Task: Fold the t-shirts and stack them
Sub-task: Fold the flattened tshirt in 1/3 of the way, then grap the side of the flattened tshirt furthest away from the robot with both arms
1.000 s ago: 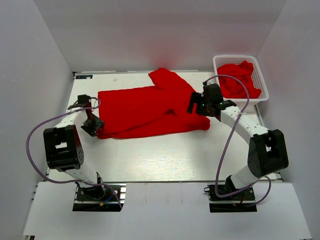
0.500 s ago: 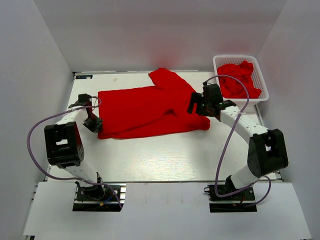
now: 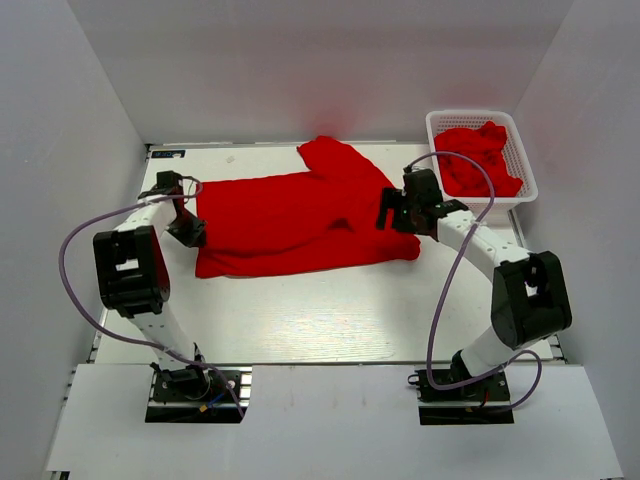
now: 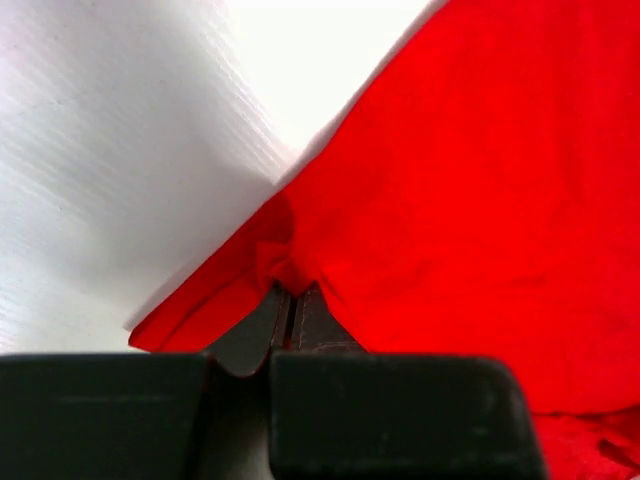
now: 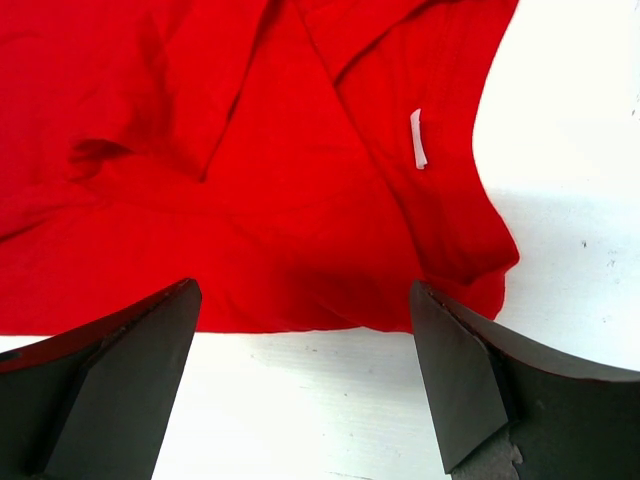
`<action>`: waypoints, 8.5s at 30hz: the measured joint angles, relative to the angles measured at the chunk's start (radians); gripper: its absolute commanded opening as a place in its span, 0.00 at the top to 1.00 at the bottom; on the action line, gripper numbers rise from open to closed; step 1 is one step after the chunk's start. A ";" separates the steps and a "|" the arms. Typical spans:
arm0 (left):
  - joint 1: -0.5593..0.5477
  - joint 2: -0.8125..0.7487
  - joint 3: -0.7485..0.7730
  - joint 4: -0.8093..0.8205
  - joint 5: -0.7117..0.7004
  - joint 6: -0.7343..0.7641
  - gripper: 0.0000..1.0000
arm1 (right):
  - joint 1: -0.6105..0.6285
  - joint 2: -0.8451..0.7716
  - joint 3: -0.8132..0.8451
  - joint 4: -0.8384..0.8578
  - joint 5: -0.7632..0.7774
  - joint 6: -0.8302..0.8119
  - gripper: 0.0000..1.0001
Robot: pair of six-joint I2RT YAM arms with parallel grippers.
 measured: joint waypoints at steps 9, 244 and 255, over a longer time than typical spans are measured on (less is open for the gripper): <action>0.000 0.107 0.116 -0.035 -0.011 -0.002 1.00 | -0.001 0.051 0.042 -0.016 0.027 -0.011 0.10; 0.025 0.262 0.413 -0.155 -0.114 0.166 0.00 | -0.007 0.643 0.870 -0.036 -0.037 -0.206 0.10; -0.009 0.354 0.418 -0.033 -0.060 0.212 0.10 | -0.007 0.842 0.953 0.088 -0.059 -0.199 0.10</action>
